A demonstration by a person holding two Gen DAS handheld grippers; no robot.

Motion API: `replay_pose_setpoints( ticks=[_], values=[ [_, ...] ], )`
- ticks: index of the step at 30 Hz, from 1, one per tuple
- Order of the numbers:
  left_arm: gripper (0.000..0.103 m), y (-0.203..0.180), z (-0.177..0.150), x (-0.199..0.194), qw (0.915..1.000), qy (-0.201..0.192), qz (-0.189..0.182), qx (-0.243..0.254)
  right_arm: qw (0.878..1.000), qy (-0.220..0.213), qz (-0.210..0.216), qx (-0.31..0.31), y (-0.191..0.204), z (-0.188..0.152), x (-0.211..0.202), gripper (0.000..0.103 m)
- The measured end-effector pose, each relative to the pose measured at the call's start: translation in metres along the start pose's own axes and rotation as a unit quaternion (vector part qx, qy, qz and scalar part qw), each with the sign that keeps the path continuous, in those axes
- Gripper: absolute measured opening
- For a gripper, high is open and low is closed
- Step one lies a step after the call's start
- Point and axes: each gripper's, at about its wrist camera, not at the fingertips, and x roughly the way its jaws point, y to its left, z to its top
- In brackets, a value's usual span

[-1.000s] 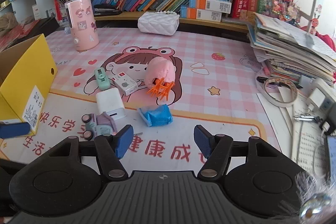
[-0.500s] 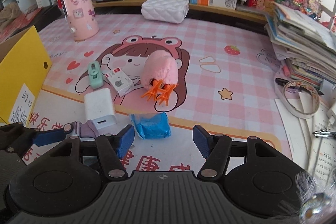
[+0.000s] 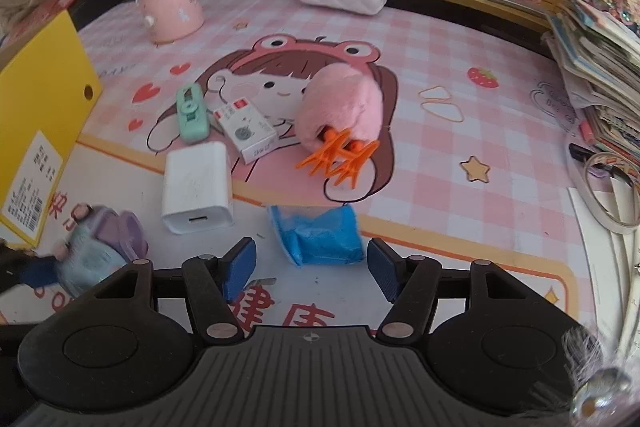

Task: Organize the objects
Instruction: 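Grasp the blue item with the right tool while the left tool holds the car, then lift and carry the car and blue item with both tools toward the yellow box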

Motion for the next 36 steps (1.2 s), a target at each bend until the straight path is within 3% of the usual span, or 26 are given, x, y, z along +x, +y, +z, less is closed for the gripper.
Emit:
replay_pose_setpoints(
  ticks=[1, 3, 4, 15, 36],
  values=[
    [0.04, 0.002, 0.0, -0.003, 1.0, -0.004, 0.0, -0.005, 1.0, -0.004, -0.005, -0.008, 0.003, -0.001, 0.001, 0.056],
    [0.039, 0.004, 0.001, -0.007, 0.9999, -0.011, 0.0, -0.011, 1.0, -0.012, -0.001, -0.02, 0.006, -0.002, 0.0, 0.038],
    [0.039, 0.005, 0.001, -0.009, 0.9998, -0.013, 0.0, -0.013, 1.0, -0.014, -0.001, -0.024, 0.008, -0.001, 0.0, 0.036],
    [0.034, 0.007, -0.004, -0.019, 0.9995, -0.025, -0.008, -0.017, 0.999, -0.044, -0.004, -0.008, 0.013, -0.008, -0.028, 0.033],
    [0.034, 0.007, -0.016, -0.046, 0.9983, -0.051, -0.005, -0.028, 0.999, -0.037, 0.008, 0.004, 0.018, -0.032, -0.058, 0.033]
  ],
)
